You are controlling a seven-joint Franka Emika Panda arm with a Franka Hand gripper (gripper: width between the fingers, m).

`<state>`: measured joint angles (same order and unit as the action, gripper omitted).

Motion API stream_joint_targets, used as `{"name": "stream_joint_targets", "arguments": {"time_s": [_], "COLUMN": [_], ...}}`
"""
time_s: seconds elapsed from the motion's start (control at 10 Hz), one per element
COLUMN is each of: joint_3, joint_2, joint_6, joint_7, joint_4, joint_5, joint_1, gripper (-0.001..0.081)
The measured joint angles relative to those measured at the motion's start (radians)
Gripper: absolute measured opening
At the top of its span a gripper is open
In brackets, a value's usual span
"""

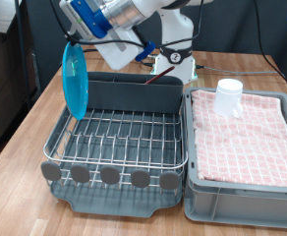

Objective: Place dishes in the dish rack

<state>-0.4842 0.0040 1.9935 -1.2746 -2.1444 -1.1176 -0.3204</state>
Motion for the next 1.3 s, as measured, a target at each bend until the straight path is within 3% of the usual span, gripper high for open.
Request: {"name": "stream_joint_targets", "arguments": {"time_s": [0.5, 1.3], "joint_3": [0.002, -0.007], "joint_2": [-0.014, -0.002], "joint_6": [-0.013, 0.056], "joint_7": [0.015, -0.021], "joint_4": [0.000, -0.062], "joint_5": [-0.001, -0.034], "joint_1": [0.000, 0.004], "gripper": [0.0016, 0.0016]}}
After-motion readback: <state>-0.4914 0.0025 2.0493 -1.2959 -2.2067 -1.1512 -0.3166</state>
